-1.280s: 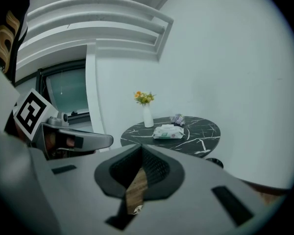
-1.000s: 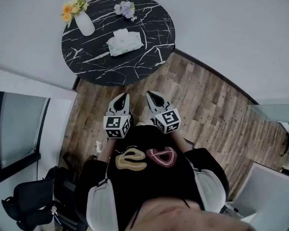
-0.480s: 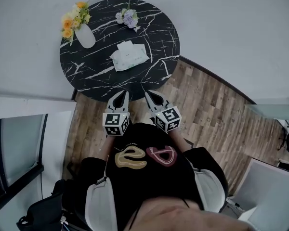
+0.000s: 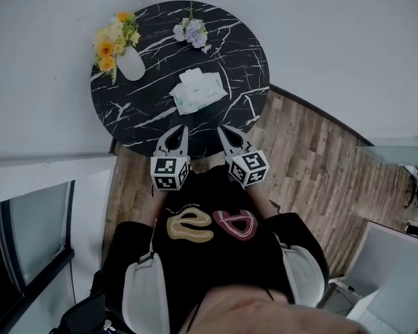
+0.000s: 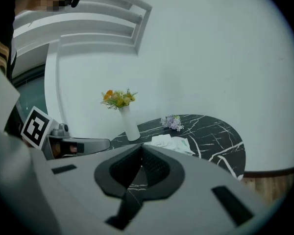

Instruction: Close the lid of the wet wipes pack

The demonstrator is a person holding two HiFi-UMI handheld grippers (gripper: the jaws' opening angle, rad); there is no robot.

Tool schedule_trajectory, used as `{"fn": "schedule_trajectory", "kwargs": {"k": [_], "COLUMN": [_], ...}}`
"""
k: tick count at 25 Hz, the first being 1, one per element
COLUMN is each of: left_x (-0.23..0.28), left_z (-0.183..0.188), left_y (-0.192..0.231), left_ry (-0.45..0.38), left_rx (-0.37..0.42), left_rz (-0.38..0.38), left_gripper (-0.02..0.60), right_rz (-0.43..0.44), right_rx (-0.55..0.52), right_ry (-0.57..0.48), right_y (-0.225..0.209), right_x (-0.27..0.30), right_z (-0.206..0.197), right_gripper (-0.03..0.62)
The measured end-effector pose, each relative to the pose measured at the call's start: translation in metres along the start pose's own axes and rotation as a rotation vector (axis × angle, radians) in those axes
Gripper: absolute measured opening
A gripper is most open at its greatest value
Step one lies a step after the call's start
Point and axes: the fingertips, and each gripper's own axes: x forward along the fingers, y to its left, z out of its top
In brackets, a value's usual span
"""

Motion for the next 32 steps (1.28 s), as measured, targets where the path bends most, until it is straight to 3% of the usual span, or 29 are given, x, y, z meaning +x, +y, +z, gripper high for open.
{"fn": "schedule_trajectory", "kwargs": {"k": [11, 24, 32], "left_x": [0.021, 0.066, 0.090], "left_z": [0.007, 0.010, 0.015], "left_y": [0.023, 0.043, 0.053], "left_ry": [0.014, 0.055, 0.064], "left_rx": [-0.020, -0.131, -0.154], "left_rz": [0.023, 0.188, 0.276], "left_gripper": [0.020, 0.020, 0.020], "right_rz": [0.034, 0.190, 0.252], "right_rx": [0.073, 0.030, -0.006], "right_ry": [0.035, 0.196, 0.274], "right_y": [-0.029, -0.080, -0.110], "right_x": [0.035, 0.110, 0.162], "right_z": [0.021, 0.059, 0.077], "right_gripper": [0.012, 0.012, 0.012]}}
